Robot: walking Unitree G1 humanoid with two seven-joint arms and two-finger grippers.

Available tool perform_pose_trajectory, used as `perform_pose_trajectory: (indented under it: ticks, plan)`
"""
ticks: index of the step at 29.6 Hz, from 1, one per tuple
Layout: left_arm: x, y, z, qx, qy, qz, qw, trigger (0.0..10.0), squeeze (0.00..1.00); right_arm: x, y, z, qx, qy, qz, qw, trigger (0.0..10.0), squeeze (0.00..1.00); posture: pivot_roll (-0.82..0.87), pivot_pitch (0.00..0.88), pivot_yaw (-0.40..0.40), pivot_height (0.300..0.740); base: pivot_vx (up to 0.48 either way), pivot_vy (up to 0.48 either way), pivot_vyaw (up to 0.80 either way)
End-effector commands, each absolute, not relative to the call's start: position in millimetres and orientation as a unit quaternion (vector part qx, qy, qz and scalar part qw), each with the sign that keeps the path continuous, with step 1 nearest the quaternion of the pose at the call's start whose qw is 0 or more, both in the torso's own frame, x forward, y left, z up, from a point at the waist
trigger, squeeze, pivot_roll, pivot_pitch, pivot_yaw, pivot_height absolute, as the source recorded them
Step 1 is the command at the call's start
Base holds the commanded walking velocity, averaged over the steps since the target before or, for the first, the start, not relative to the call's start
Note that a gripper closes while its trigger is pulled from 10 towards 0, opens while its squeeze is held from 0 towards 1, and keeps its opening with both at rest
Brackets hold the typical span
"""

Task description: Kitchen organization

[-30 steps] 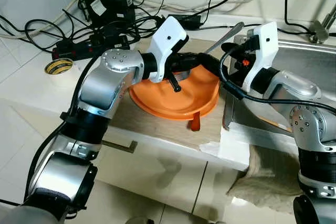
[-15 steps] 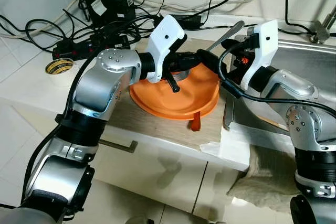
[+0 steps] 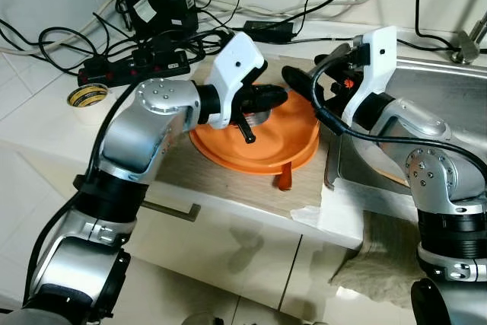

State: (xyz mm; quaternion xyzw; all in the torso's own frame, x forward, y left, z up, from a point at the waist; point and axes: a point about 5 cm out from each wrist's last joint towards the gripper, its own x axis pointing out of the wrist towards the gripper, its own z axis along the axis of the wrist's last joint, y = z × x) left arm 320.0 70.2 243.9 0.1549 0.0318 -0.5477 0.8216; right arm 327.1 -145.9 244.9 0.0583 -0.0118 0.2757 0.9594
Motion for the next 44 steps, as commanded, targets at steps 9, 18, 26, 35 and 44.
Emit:
perform_pose_trajectory:
  ticks: [9, 18, 26, 35, 44]
  plan:
    - [305.2, 61.2, 255.9, 0.157, 0.003, -0.596, 0.788, 0.0, 0.0, 332.2, -154.9, 242.0, 0.071, -0.006, 0.235, 0.969, 0.0, 0.0, -0.05, 0.0, 0.079, 0.74, 0.0, 0.0, 0.0]
    - [309.8, 62.5, 258.9, 0.156, 0.002, -0.584, 0.796, 0.0, 0.0, 331.6, -154.4, 241.4, 0.075, -0.007, 0.234, 0.969, 0.0, 0.0, -0.05, 0.0, 0.082, 0.74, 0.0, 0.0, 0.0]
    - [315.9, 64.0, 265.3, 0.153, -0.009, -0.569, 0.808, 0.0, 0.0, 332.5, -156.1, 241.7, 0.076, -0.009, 0.228, 0.971, 0.0, 0.0, -0.05, 0.0, 0.081, 0.74, 0.0, 0.0, 0.0]
    - [317.8, 64.7, 261.9, 0.16, -0.005, -0.566, 0.809, 0.0, 0.0, 335.8, -162.9, 249.1, 0.08, -0.033, 0.2, 0.976, 0.0, 0.0, -0.05, 0.0, 0.084, 0.74, 0.0, 0.0, 0.0]
    - [321.4, 66.0, 259.9, 0.166, -0.002, -0.557, 0.814, 0.0, 0.0, 343.8, -180.7, 260.9, 0.09, -0.072, 0.134, 0.984, 0.0, 0.0, -0.05, 0.0, 0.081, 0.74, 0.0, 0.0, 0.0]
